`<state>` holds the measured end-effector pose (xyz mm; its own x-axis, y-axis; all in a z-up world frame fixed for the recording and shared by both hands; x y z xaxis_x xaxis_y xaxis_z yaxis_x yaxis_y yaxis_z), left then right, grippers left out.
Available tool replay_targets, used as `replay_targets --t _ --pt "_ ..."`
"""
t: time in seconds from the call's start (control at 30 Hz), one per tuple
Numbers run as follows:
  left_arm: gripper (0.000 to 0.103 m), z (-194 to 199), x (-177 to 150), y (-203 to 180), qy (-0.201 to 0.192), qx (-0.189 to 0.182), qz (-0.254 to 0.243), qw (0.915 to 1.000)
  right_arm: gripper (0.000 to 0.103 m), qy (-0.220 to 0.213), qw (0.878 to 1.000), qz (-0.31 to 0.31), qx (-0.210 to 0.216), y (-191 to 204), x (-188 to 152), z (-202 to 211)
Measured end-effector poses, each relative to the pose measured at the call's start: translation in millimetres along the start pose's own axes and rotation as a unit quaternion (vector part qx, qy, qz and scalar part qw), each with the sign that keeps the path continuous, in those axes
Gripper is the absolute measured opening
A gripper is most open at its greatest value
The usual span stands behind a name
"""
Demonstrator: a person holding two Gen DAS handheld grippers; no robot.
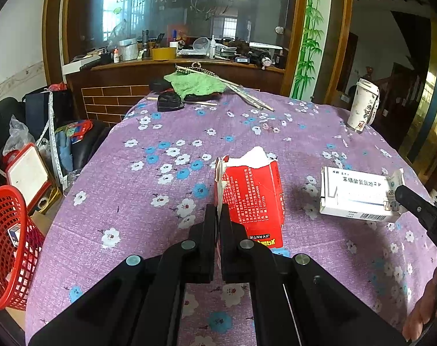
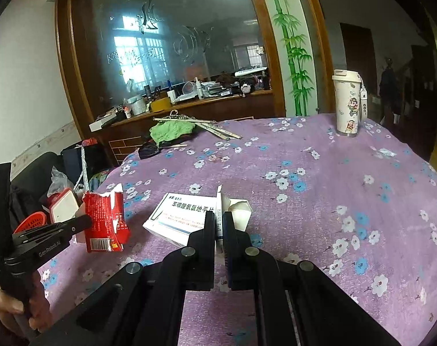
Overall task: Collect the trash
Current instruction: 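Hold the red box and white medicine box above the table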
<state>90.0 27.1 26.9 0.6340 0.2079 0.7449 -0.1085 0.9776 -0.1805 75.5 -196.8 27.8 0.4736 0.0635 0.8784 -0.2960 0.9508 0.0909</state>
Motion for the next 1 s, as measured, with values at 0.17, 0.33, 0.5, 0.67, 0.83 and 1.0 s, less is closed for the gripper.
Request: replay_targets --t 0.17,0.33,0.5,0.67,0.83,1.0 --pt "0.002 -1.3 -1.0 1.1 0.003 0.002 -0.002 1.0000 0.006 -0.001 1.000 0.003 0.002 0.4 -0.3 0.2" --pt "0.002 -1.3 -0.9 0.6 0.002 0.003 -0.003 1.0000 0.006 -0.001 1.000 0.004 0.002 0.9 -0.1 1.2" --pt "0.002 -1.8 -1.2 1.2 0.002 0.004 -0.003 1.0000 0.006 -0.001 1.000 0.006 0.001 1.2 -0.1 0.4" --pt "0.002 -2.5 -3.0 2.5 0.001 0.005 -0.005 1.0000 0.006 0.002 1.000 0.008 0.000 3.1 -0.8 1.0" --pt "0.002 -2.6 -3.7 3.8 0.000 0.009 -0.005 0.9999 0.006 0.004 1.000 0.010 -0.001 3.1 -1.3 0.8" --pt "0.002 -1.3 -4.3 3.8 -0.003 0.012 -0.008 0.9999 0.006 0.003 1.000 0.011 -0.001 3.3 -1.4 0.8"
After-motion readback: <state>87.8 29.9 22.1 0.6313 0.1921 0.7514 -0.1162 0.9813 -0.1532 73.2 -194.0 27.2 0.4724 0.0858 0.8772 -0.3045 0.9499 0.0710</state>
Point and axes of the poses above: each gripper's, at about its wrist camera, not at the fingertips, and z roughly against the way its jaws point, y to its left, x to its top, the point moved 6 cm from there along -z, roughly the way its jaws point, and after that the axes turned 8 degrees about z, right-handed, at the moved point
